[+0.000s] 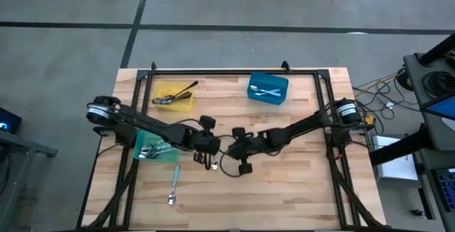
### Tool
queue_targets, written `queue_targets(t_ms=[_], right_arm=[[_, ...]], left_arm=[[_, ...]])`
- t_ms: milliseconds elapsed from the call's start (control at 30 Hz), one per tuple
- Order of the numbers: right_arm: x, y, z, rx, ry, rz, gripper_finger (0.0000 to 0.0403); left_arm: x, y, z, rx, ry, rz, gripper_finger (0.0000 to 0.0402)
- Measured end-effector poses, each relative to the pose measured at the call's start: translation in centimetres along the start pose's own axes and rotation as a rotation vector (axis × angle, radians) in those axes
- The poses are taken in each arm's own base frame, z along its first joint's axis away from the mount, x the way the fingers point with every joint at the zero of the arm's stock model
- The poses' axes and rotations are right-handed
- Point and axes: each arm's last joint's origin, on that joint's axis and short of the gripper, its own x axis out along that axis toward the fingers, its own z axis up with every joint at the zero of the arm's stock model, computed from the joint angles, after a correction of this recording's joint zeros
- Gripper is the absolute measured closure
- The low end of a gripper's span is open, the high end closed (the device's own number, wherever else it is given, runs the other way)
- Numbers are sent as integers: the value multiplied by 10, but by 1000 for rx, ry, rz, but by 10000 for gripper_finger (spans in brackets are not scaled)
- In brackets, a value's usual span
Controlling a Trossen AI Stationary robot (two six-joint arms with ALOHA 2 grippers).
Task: Sort silverware by color (type)
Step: Put the blue spoon into the blue bin
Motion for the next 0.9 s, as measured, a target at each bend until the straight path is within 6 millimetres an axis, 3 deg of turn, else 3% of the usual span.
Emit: queue_targets(t_ms=[233,600,900], right_arm=[[-17,-36,22,-72,-18,-24,394],[-26,-83,75,-167,-104,14,394],[-18,-100,96,-227,-182,74,394]], left_arm=[[-54,28,-10,-103,-128,186,402],[-153,76,-50,-344,-369,487,402],[-188,87,-79,-474,-491,516,402]])
